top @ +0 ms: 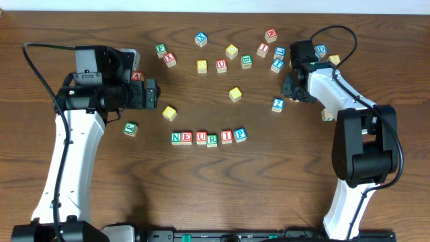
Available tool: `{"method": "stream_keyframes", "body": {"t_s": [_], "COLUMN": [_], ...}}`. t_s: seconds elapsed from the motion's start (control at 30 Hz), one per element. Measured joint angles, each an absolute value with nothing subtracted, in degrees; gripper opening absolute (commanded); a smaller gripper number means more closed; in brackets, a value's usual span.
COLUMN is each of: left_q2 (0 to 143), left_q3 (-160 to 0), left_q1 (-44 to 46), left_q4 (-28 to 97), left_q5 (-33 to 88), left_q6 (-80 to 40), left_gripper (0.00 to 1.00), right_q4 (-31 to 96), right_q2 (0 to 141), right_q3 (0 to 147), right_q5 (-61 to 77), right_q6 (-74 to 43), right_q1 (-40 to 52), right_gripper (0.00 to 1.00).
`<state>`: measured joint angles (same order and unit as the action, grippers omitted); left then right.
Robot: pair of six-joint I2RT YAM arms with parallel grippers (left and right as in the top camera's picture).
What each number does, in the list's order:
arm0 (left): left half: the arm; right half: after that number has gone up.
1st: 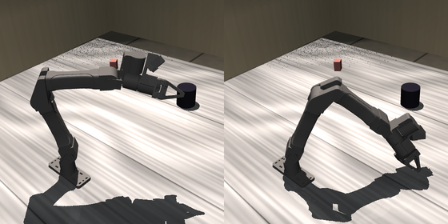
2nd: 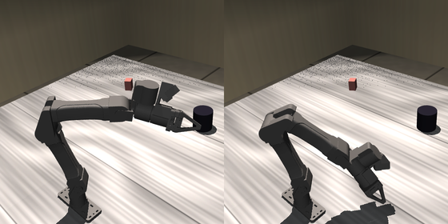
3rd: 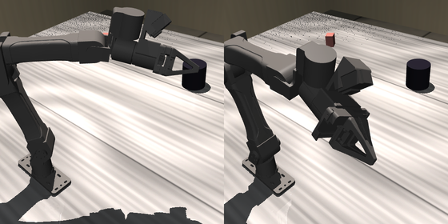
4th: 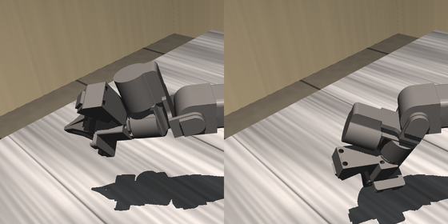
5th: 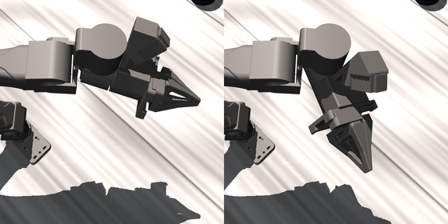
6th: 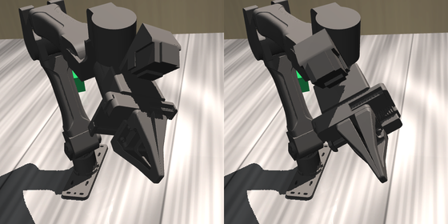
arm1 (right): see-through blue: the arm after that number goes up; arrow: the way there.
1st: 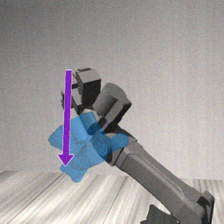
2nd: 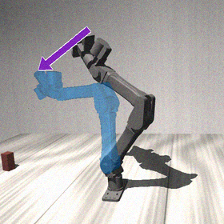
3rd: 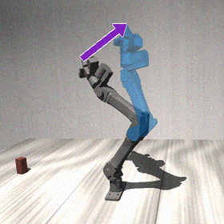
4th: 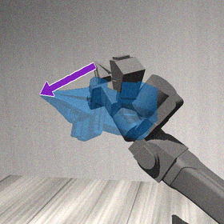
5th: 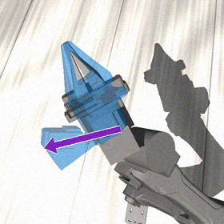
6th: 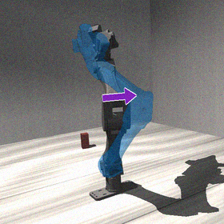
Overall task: Spell out NEURIPS
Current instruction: 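Lift the S block and carry it toward the row's right end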
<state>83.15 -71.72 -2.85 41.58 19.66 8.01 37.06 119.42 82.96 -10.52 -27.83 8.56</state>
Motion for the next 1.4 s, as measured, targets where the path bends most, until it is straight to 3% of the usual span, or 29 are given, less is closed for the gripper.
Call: {"method": "stream_keyframes", "body": {"t_s": [0.3, 0.93, 1.4], "left_q2": [83.15, 83.15, 83.15], "left_q3": [-71.72, -71.72, -71.72], "left_q1": [-2.85, -2.85, -2.85], "left_q4": [41.58, 41.58, 41.58], "left_q5": [19.66, 19.66, 19.66], "left_q6": [8.01, 8.01, 8.01], "left_gripper": [0.98, 0.98, 0.98], "right_q4": [37.15, 38.57, 44.05], "right_q2": [119.42, 118.89, 103.42], "right_q3": [83.0, 83.26, 83.31], "right_q5": [-10.52, -10.44, -10.31], "right_q6": [-27.81, -26.48, -23.51], "right_q1": [8.56, 8.56, 10.52], "right_gripper": [0.23, 0.22, 0.25]}}
